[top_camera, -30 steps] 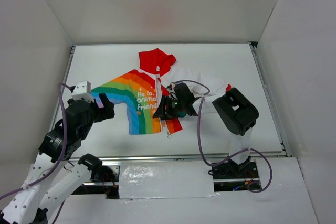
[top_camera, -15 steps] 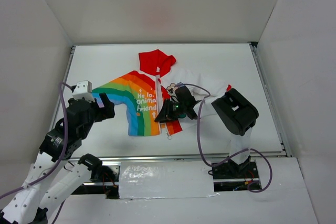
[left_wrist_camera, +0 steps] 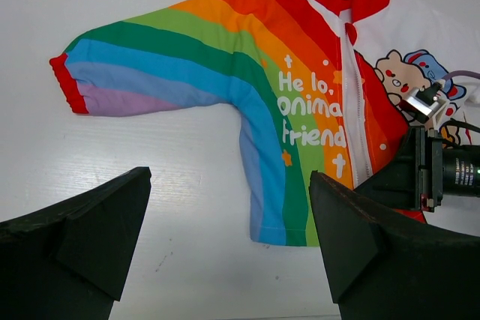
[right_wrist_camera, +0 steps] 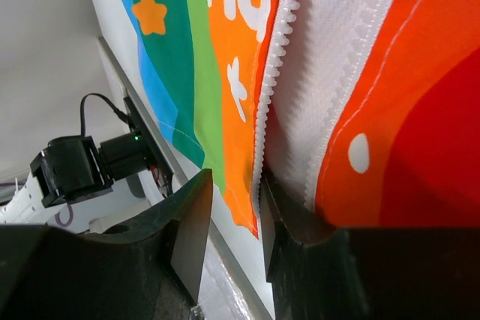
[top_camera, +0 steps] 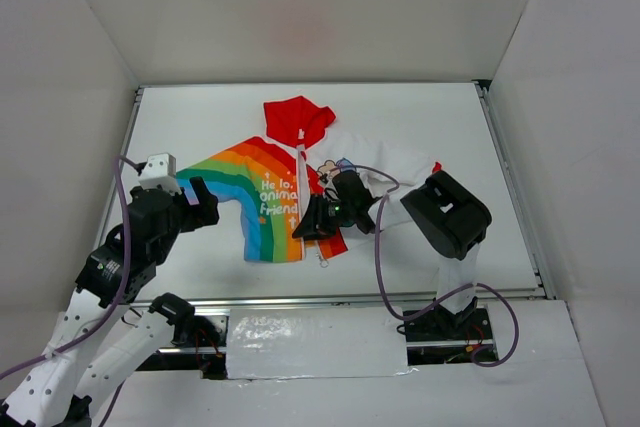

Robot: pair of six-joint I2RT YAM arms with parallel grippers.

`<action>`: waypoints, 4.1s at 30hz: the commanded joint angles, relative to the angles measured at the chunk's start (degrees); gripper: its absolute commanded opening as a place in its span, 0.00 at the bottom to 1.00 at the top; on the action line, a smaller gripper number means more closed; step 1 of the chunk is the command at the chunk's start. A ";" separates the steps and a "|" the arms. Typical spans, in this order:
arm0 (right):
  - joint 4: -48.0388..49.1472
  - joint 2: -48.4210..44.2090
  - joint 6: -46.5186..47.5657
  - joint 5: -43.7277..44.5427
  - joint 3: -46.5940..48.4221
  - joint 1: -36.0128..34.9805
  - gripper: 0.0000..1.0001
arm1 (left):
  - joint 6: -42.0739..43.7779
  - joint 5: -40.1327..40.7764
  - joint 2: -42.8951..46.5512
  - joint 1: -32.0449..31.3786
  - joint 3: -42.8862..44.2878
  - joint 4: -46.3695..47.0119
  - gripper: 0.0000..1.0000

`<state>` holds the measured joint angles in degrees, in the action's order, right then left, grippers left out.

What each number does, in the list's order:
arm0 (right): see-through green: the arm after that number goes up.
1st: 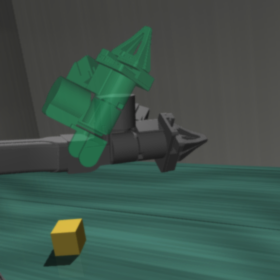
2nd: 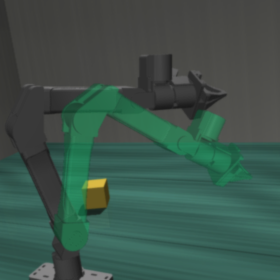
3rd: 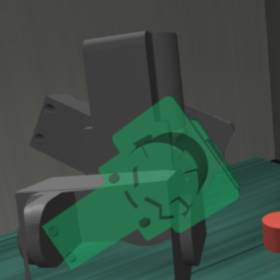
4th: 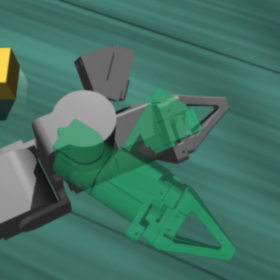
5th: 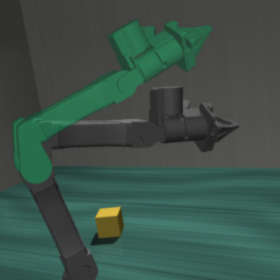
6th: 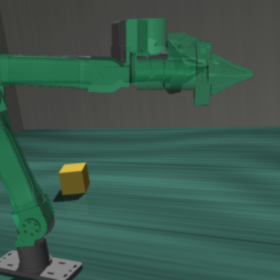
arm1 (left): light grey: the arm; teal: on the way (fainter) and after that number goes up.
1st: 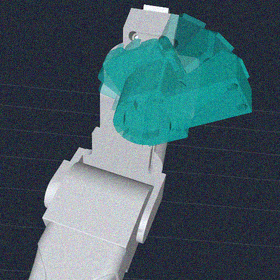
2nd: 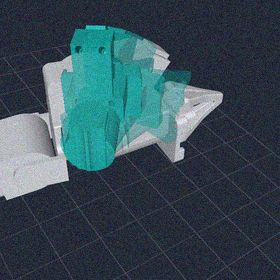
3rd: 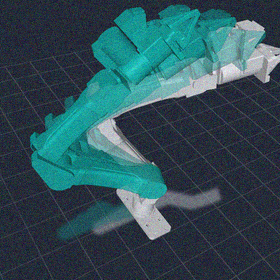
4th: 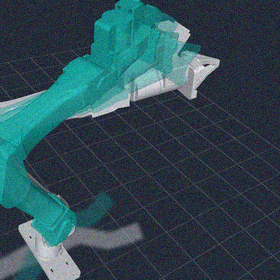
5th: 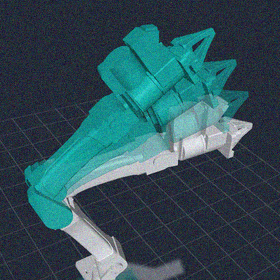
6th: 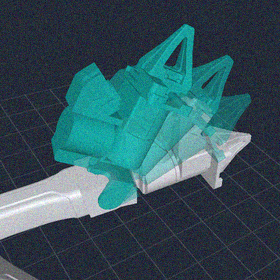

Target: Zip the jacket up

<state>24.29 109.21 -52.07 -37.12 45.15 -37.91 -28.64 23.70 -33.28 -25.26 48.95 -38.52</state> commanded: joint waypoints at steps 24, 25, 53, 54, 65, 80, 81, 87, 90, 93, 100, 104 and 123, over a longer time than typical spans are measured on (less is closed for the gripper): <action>12.00 -12.26 -9.53 -3.39 3.28 -1.46 0.00 | -16.26 -34.49 2.07 0.29 -14.82 15.21 0.99; 12.27 -12.09 -9.62 -4.26 3.72 -1.46 0.00 | -18.18 -36.78 2.77 0.29 -16.15 19.32 0.99; 5.32 -10.24 -2.77 -7.08 6.97 -2.78 0.00 | -18.82 -45.15 -2.14 0.29 -26.89 35.36 0.75; 5.33 -10.16 -2.94 -7.08 7.06 -2.78 0.00 | -18.82 -45.32 -2.58 0.29 -27.15 35.62 0.74; 5.50 -8.66 -3.12 -7.70 8.20 -3.13 0.00 | -19.34 -48.14 -7.59 0.29 -29.44 43.35 0.61; 4.18 -8.84 -2.94 -7.88 8.64 -3.31 0.00 | -18.91 -48.93 -11.19 0.29 -29.79 47.31 0.51; 4.01 -8.84 -2.95 -7.88 8.64 -3.31 0.00 | -18.82 -48.93 -11.20 0.29 -29.79 47.40 0.49; 4.01 -8.40 -3.12 -7.96 9.17 -3.31 0.00 | -18.73 -48.75 -10.93 0.29 -30.14 47.40 0.40; 3.92 -8.31 -3.12 -7.88 9.35 -3.31 0.00 | -18.73 -48.93 -10.93 0.29 -30.58 47.84 0.39; 4.18 -8.31 -3.38 -8.05 9.61 -3.31 0.00 | -18.90 -49.37 -11.19 0.29 -31.46 49.15 0.35; 4.44 -8.31 -3.91 -8.23 9.44 -3.40 0.00 | -19.34 -49.81 -12.34 0.29 -32.25 50.83 0.00; 5.50 -8.22 -4.35 -8.67 9.00 -3.31 0.07 | -20.13 -49.72 -11.55 0.29 -32.69 52.32 0.00; -44.93 -31.78 16.22 40.16 0.73 -11.21 0.57 | -29.98 -41.11 0.31 0.47 -32.69 41.08 0.00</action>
<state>-3.97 77.36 -40.40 -13.82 43.51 -45.15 -57.08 -19.68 -34.74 -25.12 15.62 4.86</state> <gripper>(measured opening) 0.587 0.033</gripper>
